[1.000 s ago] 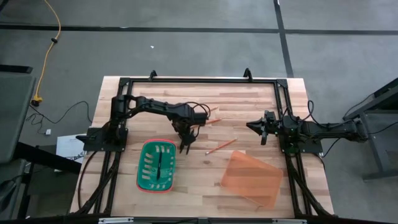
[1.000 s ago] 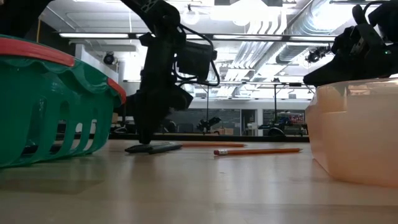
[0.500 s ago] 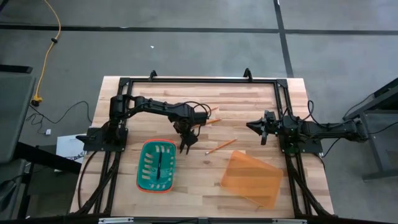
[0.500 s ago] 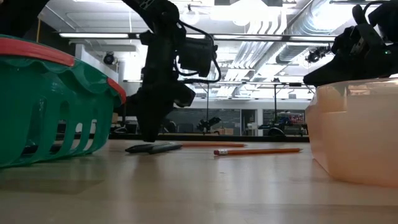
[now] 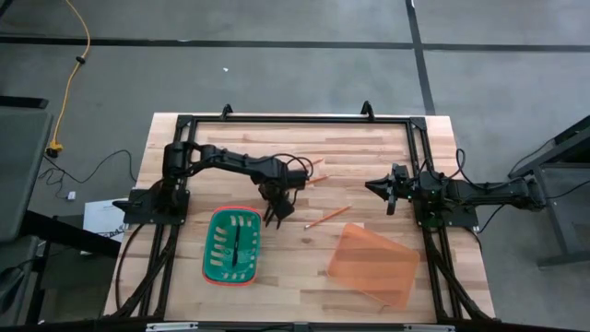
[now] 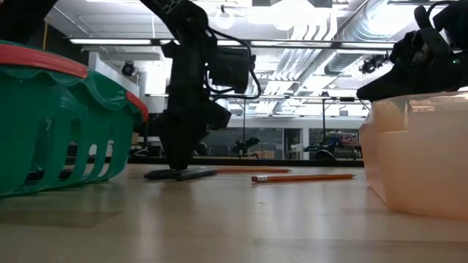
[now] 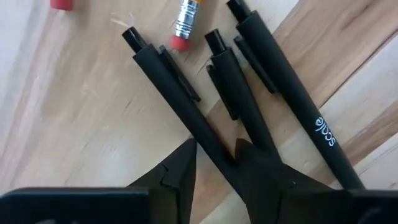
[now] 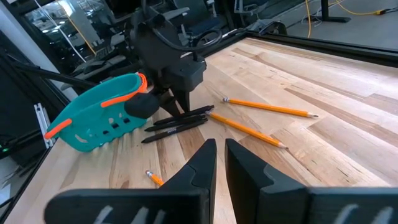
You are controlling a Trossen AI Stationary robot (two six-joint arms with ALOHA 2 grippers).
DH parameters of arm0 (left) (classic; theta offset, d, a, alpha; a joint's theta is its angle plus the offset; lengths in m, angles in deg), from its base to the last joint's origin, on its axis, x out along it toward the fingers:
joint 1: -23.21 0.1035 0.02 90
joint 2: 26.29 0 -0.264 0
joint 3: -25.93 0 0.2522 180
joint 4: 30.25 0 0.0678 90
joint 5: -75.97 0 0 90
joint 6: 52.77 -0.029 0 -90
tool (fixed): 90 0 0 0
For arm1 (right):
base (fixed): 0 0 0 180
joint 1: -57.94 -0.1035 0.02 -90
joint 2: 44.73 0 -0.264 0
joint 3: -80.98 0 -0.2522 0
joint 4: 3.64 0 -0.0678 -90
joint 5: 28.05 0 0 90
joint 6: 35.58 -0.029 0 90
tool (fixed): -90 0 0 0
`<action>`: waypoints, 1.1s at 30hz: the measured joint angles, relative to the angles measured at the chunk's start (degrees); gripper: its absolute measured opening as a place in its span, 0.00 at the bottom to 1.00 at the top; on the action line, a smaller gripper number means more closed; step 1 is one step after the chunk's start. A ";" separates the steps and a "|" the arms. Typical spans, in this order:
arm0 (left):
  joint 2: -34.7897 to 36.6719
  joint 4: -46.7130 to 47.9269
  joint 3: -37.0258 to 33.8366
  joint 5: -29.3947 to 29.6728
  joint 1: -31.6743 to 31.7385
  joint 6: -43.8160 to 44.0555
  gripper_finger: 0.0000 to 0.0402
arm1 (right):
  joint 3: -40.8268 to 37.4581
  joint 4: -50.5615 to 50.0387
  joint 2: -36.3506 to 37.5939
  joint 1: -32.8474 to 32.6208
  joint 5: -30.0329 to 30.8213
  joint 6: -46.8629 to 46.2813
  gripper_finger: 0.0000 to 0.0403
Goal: Sort pens & pencils
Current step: Put the black pen into the green bin
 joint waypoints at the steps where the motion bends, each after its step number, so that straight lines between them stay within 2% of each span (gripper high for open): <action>1: 0.02 -0.08 -0.20 0.21 0.00 -0.46 0.25 | 0.00 0.00 -0.01 0.00 0.00 0.00 0.06; 6: 0.04 -0.63 -0.72 0.98 -0.13 -1.68 0.23 | -0.02 0.00 0.00 0.00 0.00 0.00 0.06; 12: -0.07 -1.18 -0.93 1.61 -0.11 -2.09 0.06 | -0.02 0.00 0.01 0.01 0.00 0.00 0.06; 14: -0.06 -1.20 -0.93 1.69 -0.12 -2.76 0.03 | -0.02 0.00 0.01 0.00 0.00 0.00 0.06; 19: 1.34 -1.37 -1.06 1.99 -0.29 -3.18 0.07 | -0.02 0.02 0.01 0.00 0.00 0.00 0.06; 23: 4.17 -1.12 -1.09 4.88 -0.12 -3.20 0.03 | -0.02 0.01 0.01 0.00 0.00 0.00 0.06; 26: 6.79 0.45 0.14 6.09 -0.15 -3.19 0.02 | -0.02 0.02 0.00 0.00 0.00 0.00 0.06; 33: 12.10 2.93 5.02 4.96 -1.20 -0.17 0.05 | -0.02 0.02 0.00 0.00 0.00 0.00 0.06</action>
